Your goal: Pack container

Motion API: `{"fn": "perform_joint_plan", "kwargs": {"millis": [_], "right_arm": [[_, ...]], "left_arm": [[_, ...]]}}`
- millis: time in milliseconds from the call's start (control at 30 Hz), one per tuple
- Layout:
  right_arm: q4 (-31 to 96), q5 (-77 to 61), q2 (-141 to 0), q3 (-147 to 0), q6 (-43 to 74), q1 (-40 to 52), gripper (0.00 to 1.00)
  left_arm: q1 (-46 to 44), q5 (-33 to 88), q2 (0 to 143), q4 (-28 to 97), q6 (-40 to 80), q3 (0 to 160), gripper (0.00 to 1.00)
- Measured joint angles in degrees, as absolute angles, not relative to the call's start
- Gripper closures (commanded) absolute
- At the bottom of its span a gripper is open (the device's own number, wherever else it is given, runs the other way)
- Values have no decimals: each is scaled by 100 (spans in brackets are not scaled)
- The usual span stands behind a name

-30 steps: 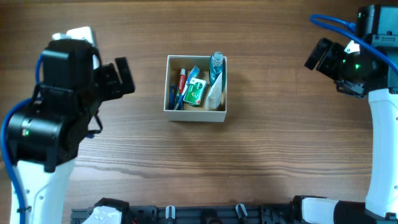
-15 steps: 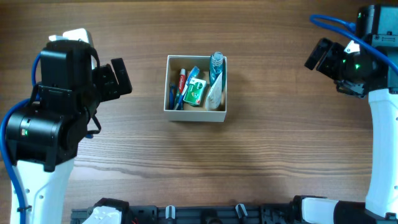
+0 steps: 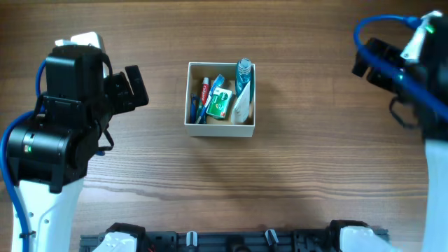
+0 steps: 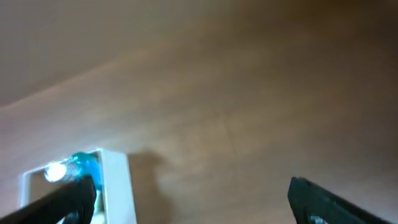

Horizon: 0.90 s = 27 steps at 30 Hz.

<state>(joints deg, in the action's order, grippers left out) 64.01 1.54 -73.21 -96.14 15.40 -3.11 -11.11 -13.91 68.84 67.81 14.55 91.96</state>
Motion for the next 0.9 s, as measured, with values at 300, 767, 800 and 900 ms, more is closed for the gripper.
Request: {"fn": "perform_joint_plan", "kwargs": {"millis": [300,767,800,900], "right_arm": [[3730,-561,-4615,-6436,189,-311,0],[3245,-735,-1516,-2550,-274,-311,0],[3249,-757,-1396,-2397,-274,-311,0],[3236,-814,-1173,-2032,-272,-311,0]], "left_arm": [[-1111,-1396,6884,6799,1455,9196,0],[-1111,-1413,6901,6796,1455,9196,0],[-1111,-1415,6901,6796,1455,9196,0],[-1111,-1415,6901,6794,1455,9196,0]]}}
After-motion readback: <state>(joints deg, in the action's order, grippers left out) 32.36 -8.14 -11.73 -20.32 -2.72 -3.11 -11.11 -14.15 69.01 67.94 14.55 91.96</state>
